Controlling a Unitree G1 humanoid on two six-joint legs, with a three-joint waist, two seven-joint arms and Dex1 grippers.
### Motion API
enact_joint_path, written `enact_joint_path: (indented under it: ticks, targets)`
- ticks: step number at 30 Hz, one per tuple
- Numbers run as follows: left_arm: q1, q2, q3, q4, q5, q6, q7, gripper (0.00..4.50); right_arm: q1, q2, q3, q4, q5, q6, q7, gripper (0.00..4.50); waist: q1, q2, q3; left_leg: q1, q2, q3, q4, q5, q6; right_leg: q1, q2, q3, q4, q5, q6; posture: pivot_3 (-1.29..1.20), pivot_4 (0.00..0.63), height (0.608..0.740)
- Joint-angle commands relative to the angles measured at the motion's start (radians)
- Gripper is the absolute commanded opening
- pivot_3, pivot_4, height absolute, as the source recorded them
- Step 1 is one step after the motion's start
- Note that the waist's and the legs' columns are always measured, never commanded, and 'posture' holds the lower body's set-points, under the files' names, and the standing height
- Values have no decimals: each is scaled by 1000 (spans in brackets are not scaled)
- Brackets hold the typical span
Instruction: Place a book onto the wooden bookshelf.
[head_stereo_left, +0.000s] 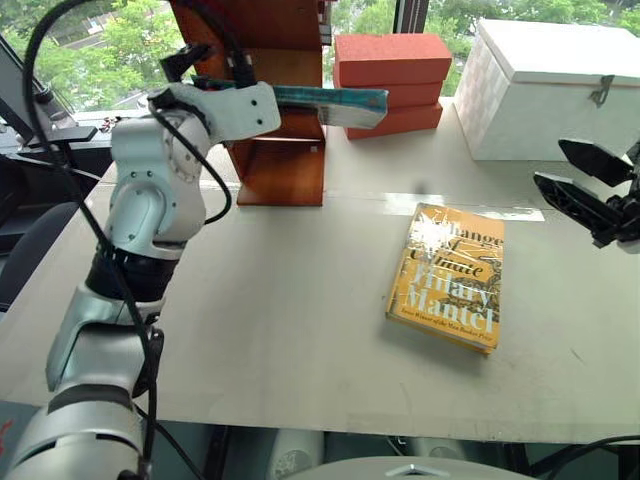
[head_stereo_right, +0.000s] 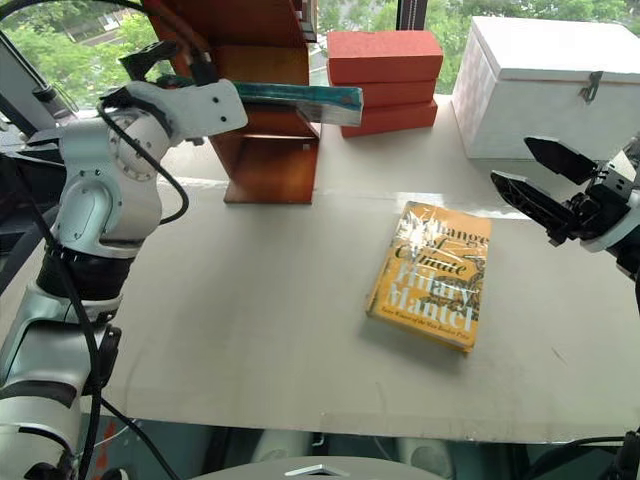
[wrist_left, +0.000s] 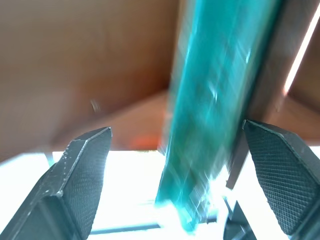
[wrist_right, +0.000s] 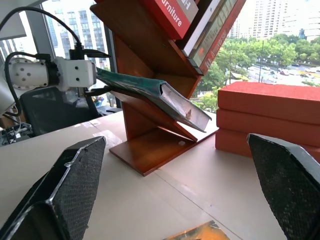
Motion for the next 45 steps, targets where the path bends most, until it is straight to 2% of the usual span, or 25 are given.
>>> enact_joint_path:
  ticks: [1,5,10,13,14,16,18,20,21,22,23,25,27,28,29,33,38,42,45]
  targets:
    - [12,19,64,-98,14,52,-12,4349,1,-4,-39,-10,4,-27,8,4500,3,0,0,0,0,0,0,0,0,0,0,0,0,0,0,0,150,720]
    - [71,19,131,-180,11,112,1,4349,9,-5,-39,-5,-3,-32,13,4500,5,0,0,0,0,1,2,0,0,1,-1,0,0,0,0,0,150,720]
    - [116,-1,184,-249,-57,97,16,4349,45,-7,-45,-12,-8,-35,23,4500,5,0,0,0,0,0,2,0,0,1,-1,0,0,0,0,0,150,720]
    - [153,-105,229,-320,-202,38,60,4349,58,-13,-50,-16,-5,-37,26,4500,8,0,0,0,0,0,2,0,0,1,-1,0,0,0,0,0,150,720]
    - [176,-214,264,-357,-288,101,58,4349,61,-13,-52,-17,-5,-38,26,4500,8,0,0,0,0,0,3,0,0,1,-1,0,0,0,0,0,150,720]
    - [251,-314,281,-387,-421,34,76,4349,63,-13,-50,-19,-7,-40,24,4500,8,1,-1,0,0,0,4,0,0,2,-1,0,0,0,0,0,150,720]
    - [366,-422,275,-393,-568,26,24,4349,67,-10,-47,-29,-9,-42,20,4500,2,1,-1,1,0,0,6,0,0,5,-1,0,0,0,0,0,150,720]
    - [401,-498,262,-282,-639,-86,75,3833,72,-10,-50,-40,-8,-41,16,4500,1,1,-1,2,0,0,6,0,0,5,-1,0,0,0,0,0,150,720]
    - [387,-517,256,-192,-636,-163,134,3686,70,-8,-52,-44,-4,-39,8,4500,3,1,-1,2,0,0,6,0,0,5,-1,0,1,0,0,0,150,720]
    - [368,-524,243,-105,-626,-237,182,3317,68,-8,-54,-46,-1,-38,3,4500,5,1,-1,2,0,-2,6,0,0,5,-1,-1,1,0,0,0,150,720]
    - [346,-536,230,-15,-625,-308,221,2722,67,-8,-54,-47,-1,-38,0,4500,6,1,-1,2,0,-3,7,0,0,5,0,-2,2,0,-1,0,150,720]
    - [296,-562,193,177,-606,-481,318,1843,71,-8,-55,-51,-1,-38,-1,4500,7,1,-1,3,0,-5,9,0,1,6,1,-2,2,0,-3,0,150,720]
    - [183,-610,139,436,-575,-652,412,1030,69,-9,-52,-57,-1,-37,-6,4500,11,1,-2,4,-1,-5,10,0,0,9,1,-2,1,0,-3,0,150,720]
    - [118,-636,107,569,-553,-732,458,828,64,-11,-52,-60,1,-35,-10,4500,18,1,-1,3,-1,-5,10,0,0,9,1,-2,0,0,-3,0,150,720]
    - [68,-653,86,674,-537,-799,494,169,61,-12,-52,-62,2,-34,-13,4500,24,1,-1,3,-2,-6,11,0,0,9,1,-1,0,1,-3,0,150,720]
    - [-110,-771,11,1002,-516,-992,547,69,46,-23,-59,-66,5,-27,-19,4500,30,1,-1,-2,-4,-5,10,-1,2,9,-1,0,-6,3,2,0,150,720]
    - [-244,-864,-9,1198,-495,-1106,709,69,53,-27,-73,-77,8,-24,-24,4500,28,1,-1,-13,-4,-7,10,-3,5,0,-1,-1,-8,3,4,0,150,720]
    - [-325,-927,-31,1273,-427,-1018,1022,69,60,-24,-79,-87,10,-25,-32,4500,28,1,-1,-12,-4,-9,9,-3,5,-1,0,-2,-7,2,4,0,150,720]
    - [-355,-952,-42,1300,-395,-961,1179,69,63,-24,-81,-89,10,-25,-33,4500,30,1,-1,-12,-5,-9,10,-3,5,-1,-1,-3,-6,2,4,0,150,720]
